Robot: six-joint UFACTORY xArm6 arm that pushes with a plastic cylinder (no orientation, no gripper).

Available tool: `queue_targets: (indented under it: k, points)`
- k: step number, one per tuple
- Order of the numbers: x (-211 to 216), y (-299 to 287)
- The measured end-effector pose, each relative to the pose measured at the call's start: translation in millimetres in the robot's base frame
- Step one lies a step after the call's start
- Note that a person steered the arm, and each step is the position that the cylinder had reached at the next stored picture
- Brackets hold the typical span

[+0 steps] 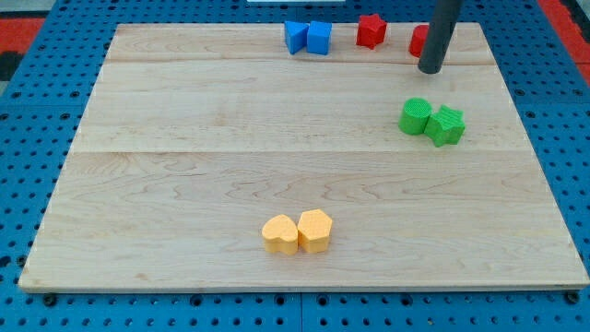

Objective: Slide the red circle slightly to the top right side of the board

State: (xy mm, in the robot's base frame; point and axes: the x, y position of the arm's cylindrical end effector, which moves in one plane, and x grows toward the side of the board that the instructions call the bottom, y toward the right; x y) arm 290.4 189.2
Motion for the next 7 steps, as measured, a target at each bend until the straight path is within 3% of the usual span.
queue_targets:
  k: [2, 4, 5, 7]
  points:
    - [-33, 19]
    - [-21, 38]
    - [5, 25]
    - [10, -85]
